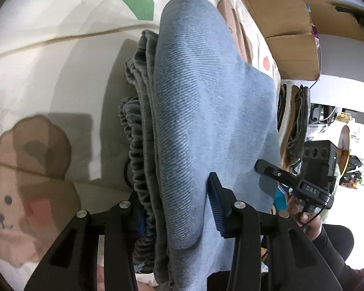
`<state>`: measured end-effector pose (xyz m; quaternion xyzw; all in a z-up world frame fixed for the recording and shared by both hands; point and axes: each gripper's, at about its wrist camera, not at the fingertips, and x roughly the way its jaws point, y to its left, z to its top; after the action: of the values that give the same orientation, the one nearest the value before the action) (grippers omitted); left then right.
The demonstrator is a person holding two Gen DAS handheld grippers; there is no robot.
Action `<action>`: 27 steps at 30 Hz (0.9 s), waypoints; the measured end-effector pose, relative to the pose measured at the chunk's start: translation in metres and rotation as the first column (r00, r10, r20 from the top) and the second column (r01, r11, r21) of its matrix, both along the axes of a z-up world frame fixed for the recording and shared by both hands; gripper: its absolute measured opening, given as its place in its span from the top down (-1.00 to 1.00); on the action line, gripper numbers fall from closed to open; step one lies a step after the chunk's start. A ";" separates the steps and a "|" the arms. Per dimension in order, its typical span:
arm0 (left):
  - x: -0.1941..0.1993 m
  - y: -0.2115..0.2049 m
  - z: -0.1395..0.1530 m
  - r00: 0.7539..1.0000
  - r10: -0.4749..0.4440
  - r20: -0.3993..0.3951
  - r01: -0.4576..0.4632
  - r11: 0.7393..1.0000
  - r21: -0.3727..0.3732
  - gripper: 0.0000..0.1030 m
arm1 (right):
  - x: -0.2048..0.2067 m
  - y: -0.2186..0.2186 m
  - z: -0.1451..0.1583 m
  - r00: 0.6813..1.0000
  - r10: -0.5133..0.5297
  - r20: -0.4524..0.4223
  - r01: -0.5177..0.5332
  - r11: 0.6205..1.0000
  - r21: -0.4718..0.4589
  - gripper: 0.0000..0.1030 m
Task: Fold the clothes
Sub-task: 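Lift the denim stack with both grippers and carry it toward the grey camouflage pile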
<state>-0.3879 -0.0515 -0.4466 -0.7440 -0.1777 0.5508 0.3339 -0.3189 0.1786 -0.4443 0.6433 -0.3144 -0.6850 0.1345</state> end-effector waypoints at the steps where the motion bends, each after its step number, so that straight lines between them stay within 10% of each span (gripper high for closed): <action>1: 0.001 -0.002 0.003 1.000 0.003 0.000 -0.003 1.000 -0.006 0.21 | 0.000 -0.001 0.004 1.000 0.005 -0.002 -0.005 1.000 0.000 0.67; 27: 0.010 0.030 0.184 0.987 -0.048 -0.155 0.040 0.998 -0.057 0.21 | 0.027 0.014 0.213 0.986 0.112 -0.127 -0.095 0.987 0.133 0.67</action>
<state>-0.3782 -0.0211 -0.2624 -0.7111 -0.1195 0.6045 0.3386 -0.2921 0.1926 -0.2309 0.6187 -0.2269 -0.7371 0.1497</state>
